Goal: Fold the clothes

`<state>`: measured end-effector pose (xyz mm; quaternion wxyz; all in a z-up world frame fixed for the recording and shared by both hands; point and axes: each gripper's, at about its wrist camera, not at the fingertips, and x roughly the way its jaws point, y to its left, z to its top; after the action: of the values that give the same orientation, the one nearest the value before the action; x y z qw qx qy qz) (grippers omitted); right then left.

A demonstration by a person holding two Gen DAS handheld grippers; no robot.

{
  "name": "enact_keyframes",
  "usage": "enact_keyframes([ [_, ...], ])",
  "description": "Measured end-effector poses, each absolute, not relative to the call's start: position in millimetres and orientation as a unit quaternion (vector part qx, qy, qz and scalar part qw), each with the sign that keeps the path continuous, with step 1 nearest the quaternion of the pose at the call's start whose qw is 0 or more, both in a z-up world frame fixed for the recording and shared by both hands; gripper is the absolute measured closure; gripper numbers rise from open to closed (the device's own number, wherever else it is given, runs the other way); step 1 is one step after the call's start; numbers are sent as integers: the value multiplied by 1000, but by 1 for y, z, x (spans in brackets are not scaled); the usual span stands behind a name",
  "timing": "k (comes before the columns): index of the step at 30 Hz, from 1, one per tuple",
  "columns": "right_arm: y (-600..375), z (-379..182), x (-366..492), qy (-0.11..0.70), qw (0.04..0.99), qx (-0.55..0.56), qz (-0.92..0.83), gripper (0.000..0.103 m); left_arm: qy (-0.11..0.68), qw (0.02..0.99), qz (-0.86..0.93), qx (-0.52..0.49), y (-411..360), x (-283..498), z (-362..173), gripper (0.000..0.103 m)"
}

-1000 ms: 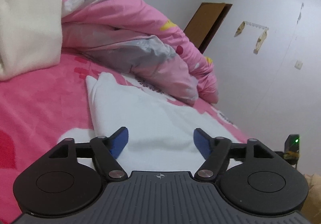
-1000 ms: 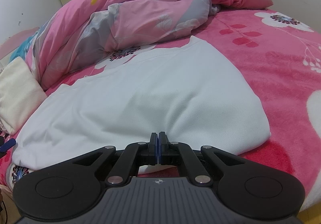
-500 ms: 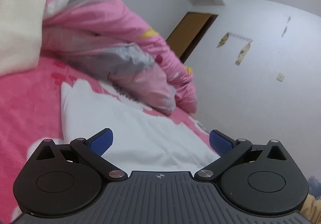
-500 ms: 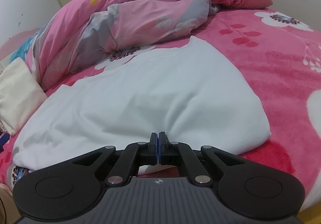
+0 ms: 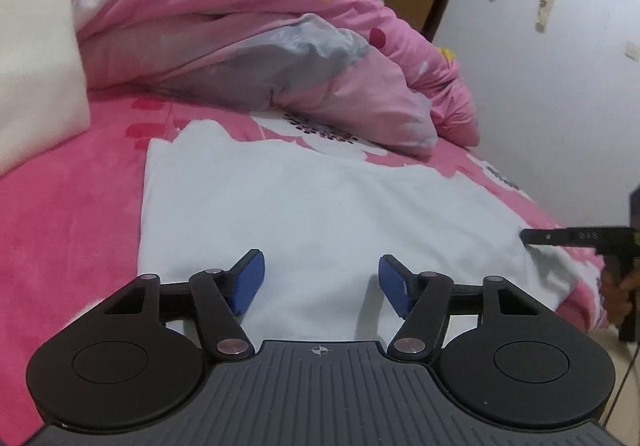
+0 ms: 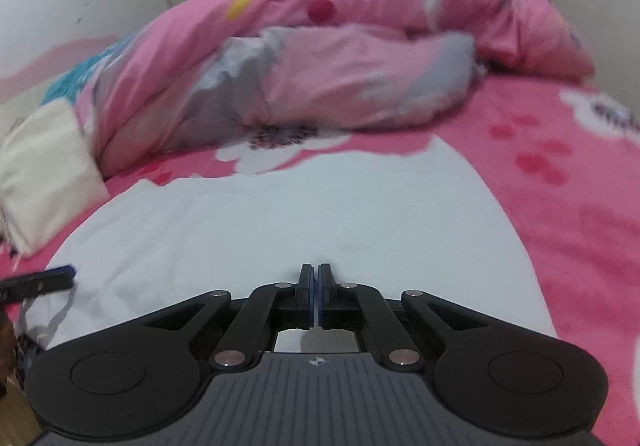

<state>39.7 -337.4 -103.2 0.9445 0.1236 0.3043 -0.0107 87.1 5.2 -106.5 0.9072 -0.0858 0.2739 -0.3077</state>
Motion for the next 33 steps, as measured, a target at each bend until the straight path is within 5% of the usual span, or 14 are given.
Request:
enact_keyframes([
  [7, -422, -106, 23, 289, 924, 204, -147, 102, 272, 909, -304, -80, 8, 88, -108, 40],
  [14, -370, -95, 70, 316, 935, 163, -12, 102, 274, 908, -305, -86, 6, 91, -107, 38],
  [22, -430, -97, 110, 336, 910, 187, -157, 102, 281, 905, -307, -83, 8, 92, -106, 35],
  [29, -367, -98, 127, 374, 913, 162, 10, 101, 280, 907, -306, -77, 7, 90, -107, 33],
  [33, -411, -117, 154, 364, 903, 188, -128, 103, 281, 907, -303, -84, 10, 90, -107, 32],
])
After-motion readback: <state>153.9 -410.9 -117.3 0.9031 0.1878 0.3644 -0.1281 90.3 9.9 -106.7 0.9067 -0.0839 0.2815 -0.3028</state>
